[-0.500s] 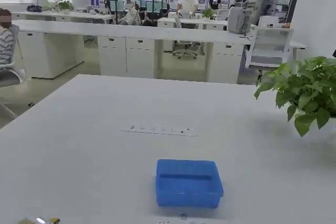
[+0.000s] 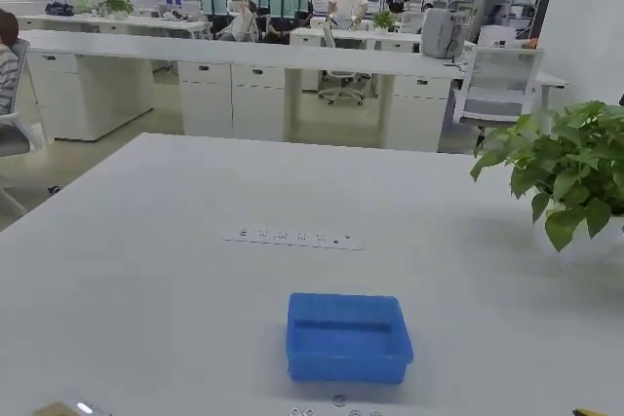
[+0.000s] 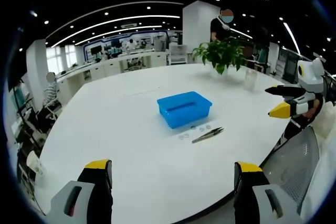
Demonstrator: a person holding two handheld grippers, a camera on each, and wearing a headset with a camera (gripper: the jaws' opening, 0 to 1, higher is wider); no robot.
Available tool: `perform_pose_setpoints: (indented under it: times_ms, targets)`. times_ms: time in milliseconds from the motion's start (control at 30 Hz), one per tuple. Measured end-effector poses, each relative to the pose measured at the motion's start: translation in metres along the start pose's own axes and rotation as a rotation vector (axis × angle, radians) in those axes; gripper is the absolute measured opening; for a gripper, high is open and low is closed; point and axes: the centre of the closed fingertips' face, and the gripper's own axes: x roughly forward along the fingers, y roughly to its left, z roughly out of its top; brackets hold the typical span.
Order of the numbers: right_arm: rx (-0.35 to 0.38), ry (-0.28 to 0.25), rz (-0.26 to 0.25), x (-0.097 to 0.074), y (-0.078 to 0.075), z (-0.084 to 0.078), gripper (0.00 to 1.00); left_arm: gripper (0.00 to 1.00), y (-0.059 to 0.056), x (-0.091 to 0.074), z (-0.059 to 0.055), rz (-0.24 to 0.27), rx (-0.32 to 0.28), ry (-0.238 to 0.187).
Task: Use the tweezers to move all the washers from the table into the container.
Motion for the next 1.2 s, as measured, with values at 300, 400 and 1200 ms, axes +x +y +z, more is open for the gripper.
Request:
perform_pose_setpoints:
  times_ms: [300, 400, 1200]
  targets:
    - [-0.009, 0.014, 0.0, 0.002, 0.001, -0.002, 0.99, 0.99, -0.001, 0.002, 0.002, -0.007, 0.005, -0.003]
    - [-0.009, 0.018, -0.001, 0.003, 0.001, -0.003, 0.99, 0.99, -0.001, 0.003, 0.002, -0.012, 0.008, 0.002]
    - [-0.018, 0.031, 0.006, 0.011, 0.0, -0.007, 0.96, 0.99, 0.002, 0.008, 0.01, 0.013, 0.031, -0.019]
